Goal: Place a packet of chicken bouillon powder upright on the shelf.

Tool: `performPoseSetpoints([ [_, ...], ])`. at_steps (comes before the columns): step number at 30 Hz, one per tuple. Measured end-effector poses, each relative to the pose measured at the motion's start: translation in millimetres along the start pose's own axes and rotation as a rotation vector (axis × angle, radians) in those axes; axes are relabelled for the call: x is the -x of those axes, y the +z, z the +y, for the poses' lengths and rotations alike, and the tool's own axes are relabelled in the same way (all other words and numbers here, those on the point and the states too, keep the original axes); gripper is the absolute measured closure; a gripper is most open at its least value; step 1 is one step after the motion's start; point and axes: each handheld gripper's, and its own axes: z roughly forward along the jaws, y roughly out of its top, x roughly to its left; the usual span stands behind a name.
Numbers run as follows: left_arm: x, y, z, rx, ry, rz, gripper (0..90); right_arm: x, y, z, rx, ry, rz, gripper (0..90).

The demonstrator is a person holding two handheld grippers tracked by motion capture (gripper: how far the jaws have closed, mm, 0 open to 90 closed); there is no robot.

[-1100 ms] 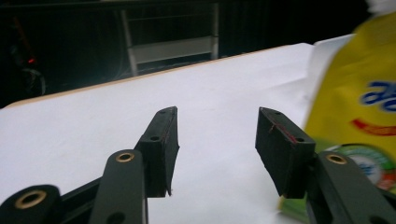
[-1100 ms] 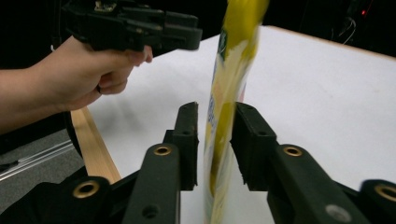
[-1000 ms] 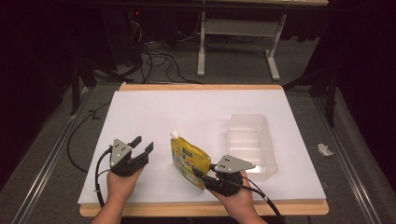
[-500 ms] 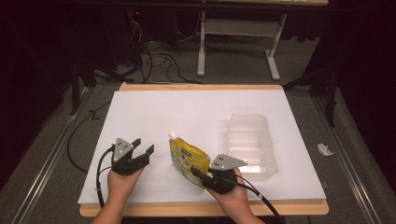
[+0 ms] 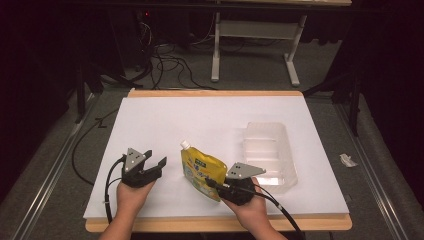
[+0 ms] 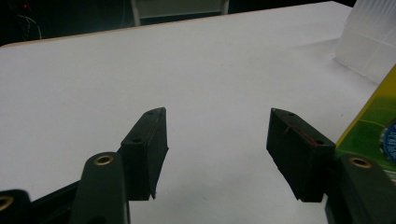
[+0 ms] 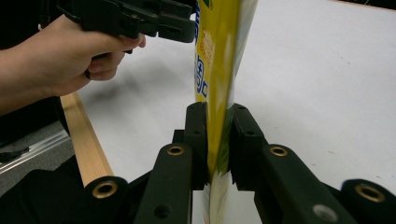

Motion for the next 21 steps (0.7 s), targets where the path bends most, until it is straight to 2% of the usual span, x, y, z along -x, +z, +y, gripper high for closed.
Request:
performPoseSetpoints([
  [13,3.1,1.8,-0.8,0.002,0.006,-0.026,38.6,3.1,-4.1,1.9,0.000,-0.011,0.024,81.6],
  [21,1.1,1.5,-0.8,0.003,0.007,-0.016,35.3,4.2,-14.5,5.3,0.026,-0.018,0.020,81.8],
])
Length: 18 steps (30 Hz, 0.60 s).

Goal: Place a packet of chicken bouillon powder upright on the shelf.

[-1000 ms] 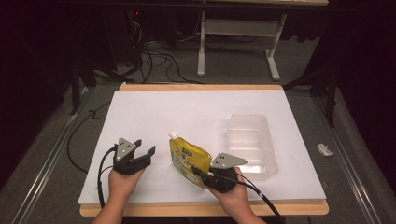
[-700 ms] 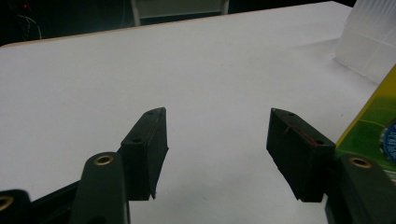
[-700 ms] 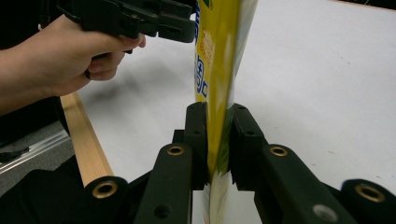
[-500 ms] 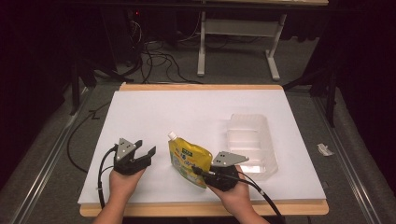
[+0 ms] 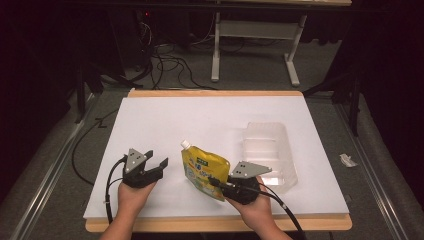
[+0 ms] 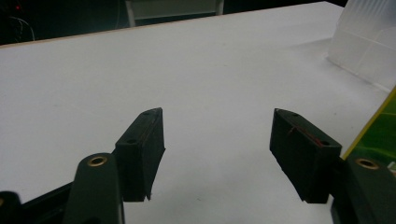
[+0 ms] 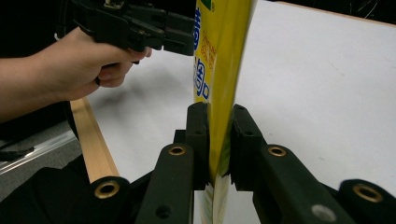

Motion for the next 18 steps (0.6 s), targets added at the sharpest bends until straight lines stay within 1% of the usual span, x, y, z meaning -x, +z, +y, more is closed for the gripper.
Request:
performPoseSetpoints([
  [3,-0.8,0.4,0.3,0.003,0.000,0.001,34.3,0.1,-5.1,2.8,0.012,0.000,0.006,81.9],
  [4,-0.9,0.2,0.5,0.003,0.001,0.001,34.3,0.5,-6.6,3.7,0.014,-0.009,0.006,81.9],
  [8,-0.7,-1.3,1.4,0.006,0.009,0.002,34.3,0.7,-13.9,7.0,0.028,-0.013,0.009,81.9],
  [11,-0.8,-2.2,2.0,0.012,0.014,0.000,34.2,1.2,-20.1,9.7,0.037,-0.024,0.009,81.9],
  [18,-0.4,-1.6,1.2,0.005,0.016,-0.009,34.5,4.1,-32.1,17.1,0.057,-0.042,0.021,81.9],
])
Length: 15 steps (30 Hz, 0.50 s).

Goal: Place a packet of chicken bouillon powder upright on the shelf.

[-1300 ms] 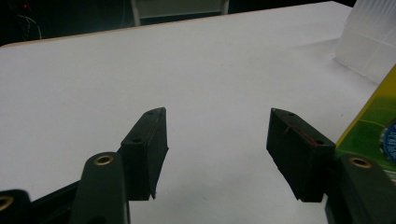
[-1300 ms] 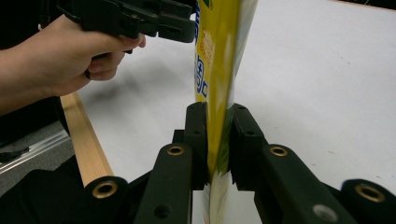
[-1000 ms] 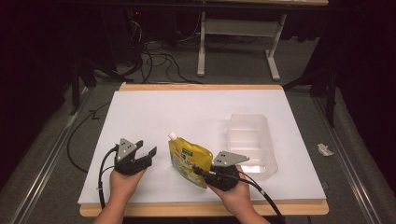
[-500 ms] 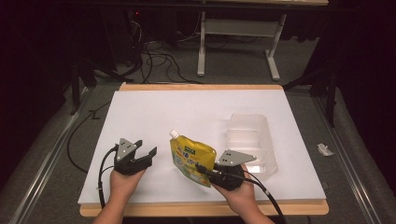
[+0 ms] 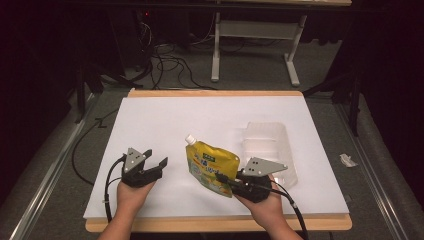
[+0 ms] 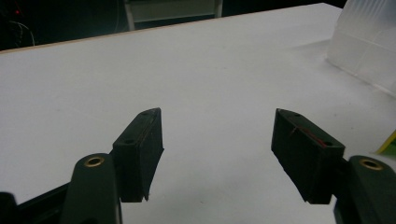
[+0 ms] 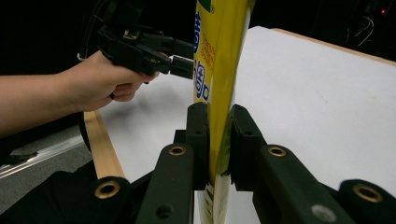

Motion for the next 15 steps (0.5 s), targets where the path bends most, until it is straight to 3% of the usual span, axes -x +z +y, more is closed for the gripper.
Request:
performPoseSetpoints([
  [8,2.8,-0.3,-0.3,0.000,0.009,-0.008,34.6,5.5,-11.9,10.5,0.021,-0.009,0.015,81.9],
  [15,2.4,1.8,-1.0,-0.008,0.014,-0.012,34.7,18.9,-28.0,19.0,0.024,-0.023,0.015,81.9],
])
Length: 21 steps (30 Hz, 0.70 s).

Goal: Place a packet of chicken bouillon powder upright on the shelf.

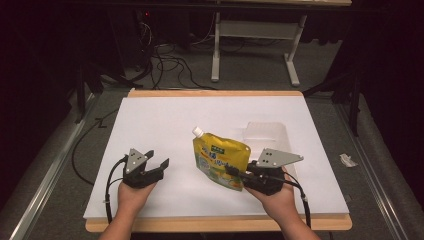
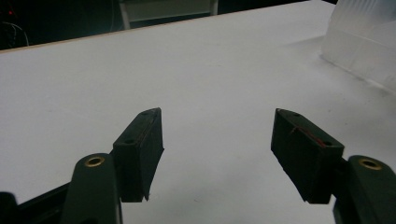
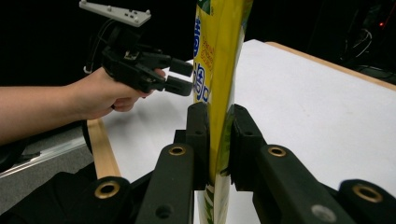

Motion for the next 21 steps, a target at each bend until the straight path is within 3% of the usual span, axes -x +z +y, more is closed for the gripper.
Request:
performPoseSetpoints([
  [8,-0.2,0.7,-0.7,-0.007,0.003,-0.001,34.6,14.8,-18.7,6.0,-0.012,-0.009,-0.046,82.2],
  [21,-0.5,0.5,-1.2,-0.008,0.001,0.003,34.6,31.1,-39.9,17.2,-0.012,-0.018,-0.078,82.6],
])
